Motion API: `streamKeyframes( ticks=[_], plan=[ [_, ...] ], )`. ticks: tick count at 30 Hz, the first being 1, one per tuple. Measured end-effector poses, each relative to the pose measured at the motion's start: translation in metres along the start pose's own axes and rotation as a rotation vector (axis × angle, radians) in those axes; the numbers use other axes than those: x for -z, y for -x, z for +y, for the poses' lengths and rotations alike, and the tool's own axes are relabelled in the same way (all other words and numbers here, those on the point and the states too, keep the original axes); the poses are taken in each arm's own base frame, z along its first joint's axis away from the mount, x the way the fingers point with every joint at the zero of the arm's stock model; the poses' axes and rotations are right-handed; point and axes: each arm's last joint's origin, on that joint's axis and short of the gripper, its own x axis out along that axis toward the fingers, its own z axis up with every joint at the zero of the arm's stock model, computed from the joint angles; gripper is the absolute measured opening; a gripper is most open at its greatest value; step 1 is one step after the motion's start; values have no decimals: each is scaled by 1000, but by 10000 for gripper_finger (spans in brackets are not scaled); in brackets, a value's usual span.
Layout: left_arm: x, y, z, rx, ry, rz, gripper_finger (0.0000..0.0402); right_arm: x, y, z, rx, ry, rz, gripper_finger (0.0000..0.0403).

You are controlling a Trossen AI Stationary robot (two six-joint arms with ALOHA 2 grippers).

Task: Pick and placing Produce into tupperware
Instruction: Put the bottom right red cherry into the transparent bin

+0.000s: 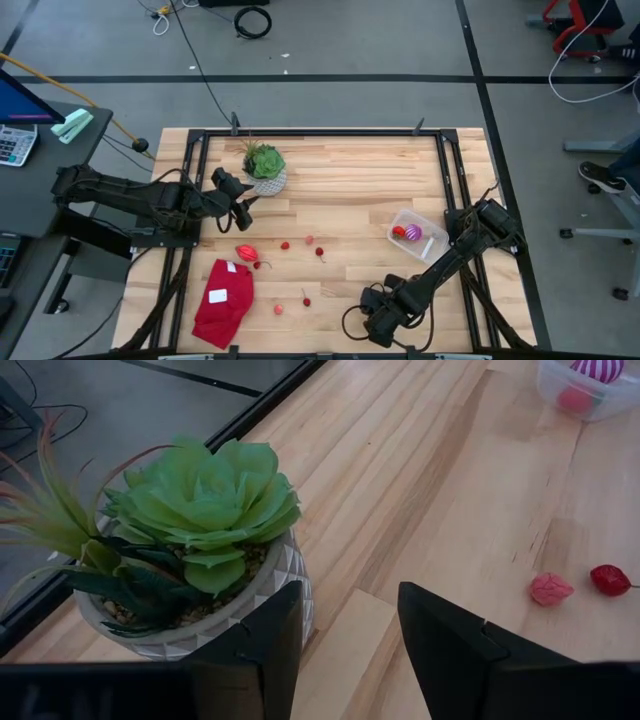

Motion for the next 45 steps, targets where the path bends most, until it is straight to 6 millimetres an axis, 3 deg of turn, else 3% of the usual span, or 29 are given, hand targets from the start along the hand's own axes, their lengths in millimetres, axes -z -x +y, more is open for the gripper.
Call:
streamKeyframes(
  ticks=[4,14,21,27,31,34,37,45],
  plan=[
    [0,0,0,0,0,0,172,-1,0,-1,21,-5,-46,13],
    [0,0,0,0,0,0,172,-10,8,-19,206,-134,-192,6],
    [0,0,0,0,1,-1,172,-20,46,-49,411,-215,-321,4],
    [0,0,0,0,0,0,172,-12,90,-83,614,-337,-299,3],
    [0,0,0,0,-1,0,172,-12,104,-91,620,-418,-372,7],
    [0,0,0,0,-1,0,172,-13,104,-91,624,-413,-433,6],
    [0,0,0,0,-1,0,172,-10,92,-97,679,-403,-419,4],
    [0,0,0,0,0,0,172,11,58,-132,793,-537,-482,4]
  ],
)
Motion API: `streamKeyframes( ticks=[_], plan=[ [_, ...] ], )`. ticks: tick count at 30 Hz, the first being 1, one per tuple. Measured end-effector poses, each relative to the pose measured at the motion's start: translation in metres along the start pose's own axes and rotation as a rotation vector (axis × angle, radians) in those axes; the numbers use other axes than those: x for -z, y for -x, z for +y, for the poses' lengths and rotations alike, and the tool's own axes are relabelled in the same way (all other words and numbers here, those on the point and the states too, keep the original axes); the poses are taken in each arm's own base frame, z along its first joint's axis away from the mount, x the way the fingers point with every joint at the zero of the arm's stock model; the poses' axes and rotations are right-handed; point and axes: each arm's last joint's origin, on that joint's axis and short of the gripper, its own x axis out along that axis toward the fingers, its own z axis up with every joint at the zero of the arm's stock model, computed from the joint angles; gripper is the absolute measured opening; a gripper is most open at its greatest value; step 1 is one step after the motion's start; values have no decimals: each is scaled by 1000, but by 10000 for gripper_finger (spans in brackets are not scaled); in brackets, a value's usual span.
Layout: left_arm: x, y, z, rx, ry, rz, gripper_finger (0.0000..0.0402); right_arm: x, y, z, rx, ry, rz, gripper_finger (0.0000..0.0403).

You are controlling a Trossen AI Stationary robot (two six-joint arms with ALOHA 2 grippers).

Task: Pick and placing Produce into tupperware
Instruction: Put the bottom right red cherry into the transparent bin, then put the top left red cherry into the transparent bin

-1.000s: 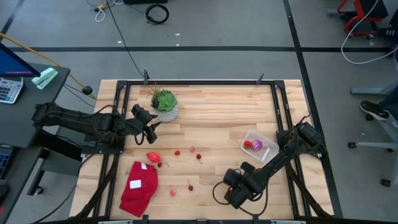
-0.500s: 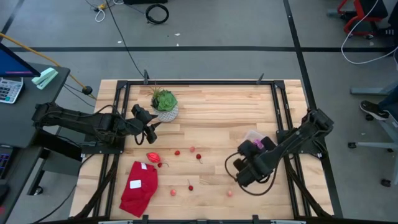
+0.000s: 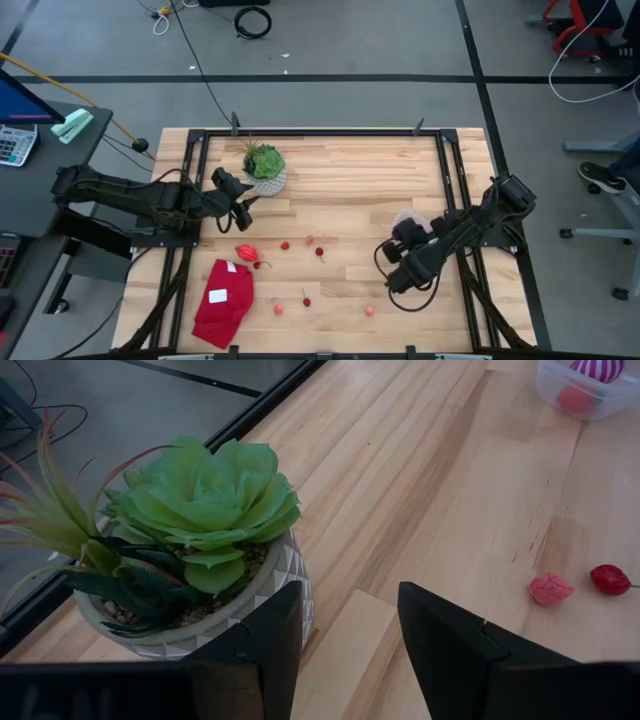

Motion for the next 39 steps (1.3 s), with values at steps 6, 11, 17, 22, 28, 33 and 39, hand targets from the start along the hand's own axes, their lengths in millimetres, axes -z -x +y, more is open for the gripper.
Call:
streamKeyframes(
  ticks=[6,11,17,22,28,33,39],
  plan=[
    [0,0,0,0,0,0,172,13,-17,4,-97,-68,7,6],
    [0,0,0,0,0,0,172,19,-27,5,-129,-72,-6,10],
    [0,0,0,0,0,0,172,19,-26,6,-132,-7,-2,40],
    [0,0,0,0,0,-1,172,16,-21,8,-143,-5,3,91],
    [-4,0,-2,24,62,-32,172,-4,6,13,-160,8,-59,126],
    [-5,1,-10,255,129,35,172,-41,44,22,-228,134,-147,130],
    [4,-5,-27,388,180,172,172,-87,85,28,-329,215,-278,131]
  ],
)
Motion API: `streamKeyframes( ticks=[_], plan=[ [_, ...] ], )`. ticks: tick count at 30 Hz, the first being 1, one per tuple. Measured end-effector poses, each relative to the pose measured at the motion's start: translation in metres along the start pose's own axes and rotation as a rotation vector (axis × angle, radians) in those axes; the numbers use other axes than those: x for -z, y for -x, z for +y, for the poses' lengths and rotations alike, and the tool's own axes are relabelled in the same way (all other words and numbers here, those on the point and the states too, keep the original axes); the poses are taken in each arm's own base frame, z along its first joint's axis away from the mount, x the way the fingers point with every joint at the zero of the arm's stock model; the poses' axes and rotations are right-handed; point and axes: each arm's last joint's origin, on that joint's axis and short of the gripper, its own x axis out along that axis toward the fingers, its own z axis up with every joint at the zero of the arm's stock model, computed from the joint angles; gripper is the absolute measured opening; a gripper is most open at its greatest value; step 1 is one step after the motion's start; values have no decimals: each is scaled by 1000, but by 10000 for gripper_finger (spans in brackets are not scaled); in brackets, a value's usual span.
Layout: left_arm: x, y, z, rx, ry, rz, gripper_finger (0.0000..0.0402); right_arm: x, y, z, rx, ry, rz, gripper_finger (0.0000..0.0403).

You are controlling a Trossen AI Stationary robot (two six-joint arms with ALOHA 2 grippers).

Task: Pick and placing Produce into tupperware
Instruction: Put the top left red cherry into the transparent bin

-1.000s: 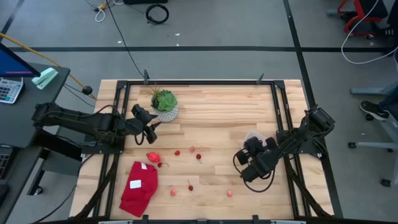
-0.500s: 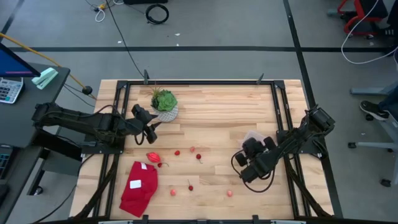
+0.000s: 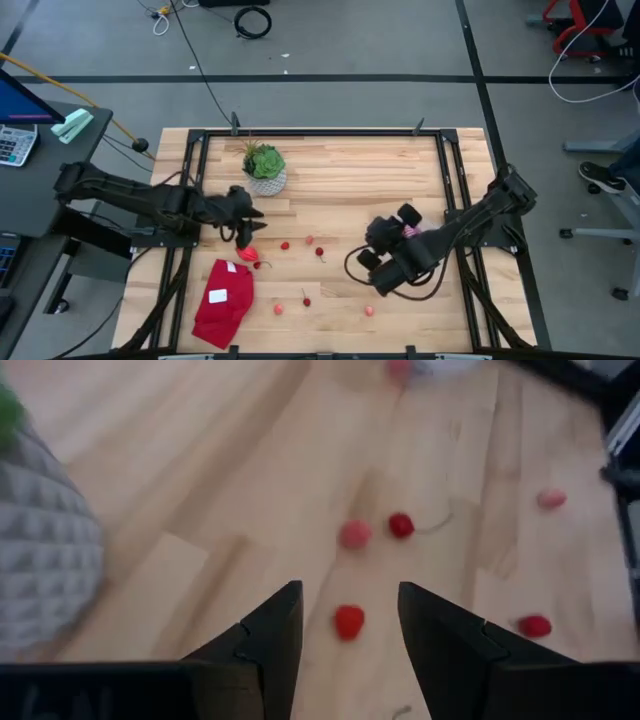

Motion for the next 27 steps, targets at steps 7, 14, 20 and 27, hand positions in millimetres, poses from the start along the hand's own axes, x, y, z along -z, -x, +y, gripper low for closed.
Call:
streamKeyframes(
  ticks=[7,14,20,27],
  plan=[
    [30,-34,-19,-45,-67,198,172,-24,9,3,7,-107,-231,123],
    [65,-59,-34,-48,-352,367,172,-20,8,5,-2,-66,-200,117],
    [76,-72,-42,-28,-399,374,172,-19,6,5,2,-60,-199,117],
    [83,-80,-48,-5,-416,368,172,-19,6,5,3,-61,-199,117]
  ],
)
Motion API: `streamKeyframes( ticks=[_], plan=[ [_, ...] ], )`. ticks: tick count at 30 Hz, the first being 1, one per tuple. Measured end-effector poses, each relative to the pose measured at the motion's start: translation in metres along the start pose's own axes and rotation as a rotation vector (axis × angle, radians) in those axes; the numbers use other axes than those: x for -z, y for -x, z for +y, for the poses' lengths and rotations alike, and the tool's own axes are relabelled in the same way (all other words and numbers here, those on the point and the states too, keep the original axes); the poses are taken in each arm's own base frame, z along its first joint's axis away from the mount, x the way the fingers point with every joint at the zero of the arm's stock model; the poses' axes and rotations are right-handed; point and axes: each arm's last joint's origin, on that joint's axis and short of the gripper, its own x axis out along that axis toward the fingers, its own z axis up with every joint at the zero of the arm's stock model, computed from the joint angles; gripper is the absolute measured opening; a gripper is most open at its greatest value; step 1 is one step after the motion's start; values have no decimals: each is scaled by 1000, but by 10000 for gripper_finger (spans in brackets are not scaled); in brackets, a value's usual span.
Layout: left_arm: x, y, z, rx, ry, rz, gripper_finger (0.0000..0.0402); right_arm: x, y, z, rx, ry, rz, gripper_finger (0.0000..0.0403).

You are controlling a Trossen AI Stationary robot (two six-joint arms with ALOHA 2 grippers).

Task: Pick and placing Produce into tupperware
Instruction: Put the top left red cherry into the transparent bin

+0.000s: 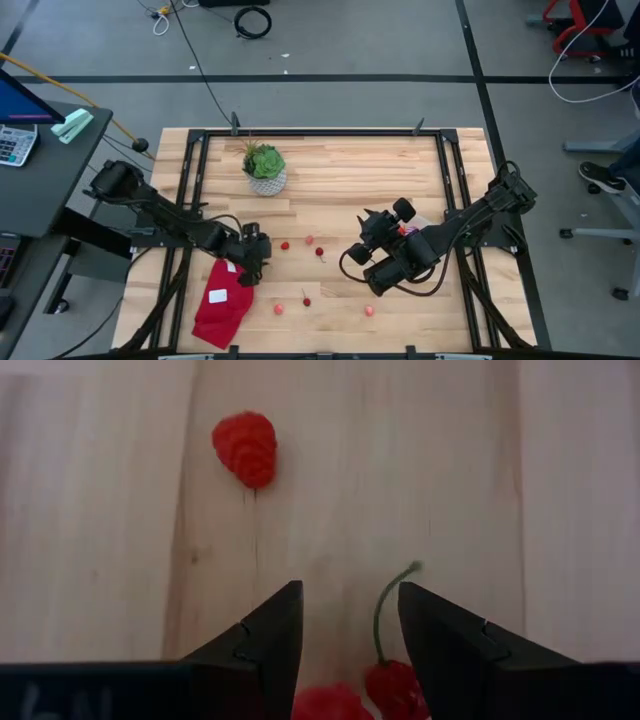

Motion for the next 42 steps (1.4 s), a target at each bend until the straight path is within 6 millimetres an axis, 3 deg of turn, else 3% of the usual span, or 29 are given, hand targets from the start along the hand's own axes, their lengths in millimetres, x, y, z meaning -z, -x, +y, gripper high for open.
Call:
streamKeyframes(
  ticks=[14,18,24,28,34,42],
  plan=[
    [6,-11,-10,-5,-6,17,165,0,0,0,0,1,0,116],
    [5,-12,-11,0,0,-1,124,0,0,0,0,1,0,116],
    [-2,-12,-14,22,22,-76,14,0,0,0,0,1,0,116],
    [-13,-10,-19,78,73,-194,8,0,0,0,5,17,-10,116],
    [-54,3,-25,99,14,-385,4,0,0,0,9,30,-18,116],
    [-145,38,5,-70,-47,-691,3,4,4,-5,1,86,75,116]
  ],
)
